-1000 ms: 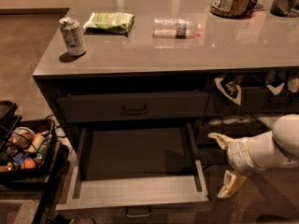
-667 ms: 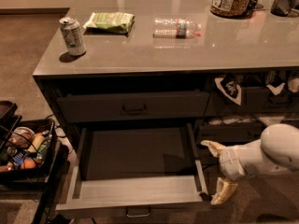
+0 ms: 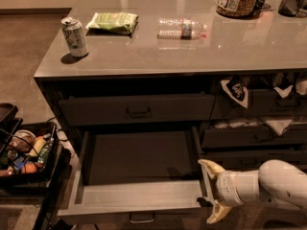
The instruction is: Close middle drawer
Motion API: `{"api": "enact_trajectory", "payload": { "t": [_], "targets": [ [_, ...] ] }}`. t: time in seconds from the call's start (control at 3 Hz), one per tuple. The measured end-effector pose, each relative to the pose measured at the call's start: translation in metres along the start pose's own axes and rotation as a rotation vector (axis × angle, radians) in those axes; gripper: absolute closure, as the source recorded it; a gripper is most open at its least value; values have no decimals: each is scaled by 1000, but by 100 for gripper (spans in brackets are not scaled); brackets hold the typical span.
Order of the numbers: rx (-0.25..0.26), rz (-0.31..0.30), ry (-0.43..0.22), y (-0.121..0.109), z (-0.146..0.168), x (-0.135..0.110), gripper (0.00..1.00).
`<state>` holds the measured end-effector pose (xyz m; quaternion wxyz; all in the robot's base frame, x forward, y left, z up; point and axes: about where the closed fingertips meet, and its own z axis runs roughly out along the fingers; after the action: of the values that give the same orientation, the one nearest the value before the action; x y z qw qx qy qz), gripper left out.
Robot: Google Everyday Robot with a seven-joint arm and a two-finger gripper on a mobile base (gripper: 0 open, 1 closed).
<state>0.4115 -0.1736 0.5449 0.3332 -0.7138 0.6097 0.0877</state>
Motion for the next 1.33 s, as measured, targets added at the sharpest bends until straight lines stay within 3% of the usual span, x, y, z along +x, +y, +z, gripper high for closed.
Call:
{"api": "enact_trajectory", "payload": {
  "t": [0.33,0.67,1.33],
  "targets": [
    [17,-44,-4,8,14,9,0],
    [18,-46,-5,8,14,9,0],
    [4,-32,-49,18,56,18,0]
  ]
}}
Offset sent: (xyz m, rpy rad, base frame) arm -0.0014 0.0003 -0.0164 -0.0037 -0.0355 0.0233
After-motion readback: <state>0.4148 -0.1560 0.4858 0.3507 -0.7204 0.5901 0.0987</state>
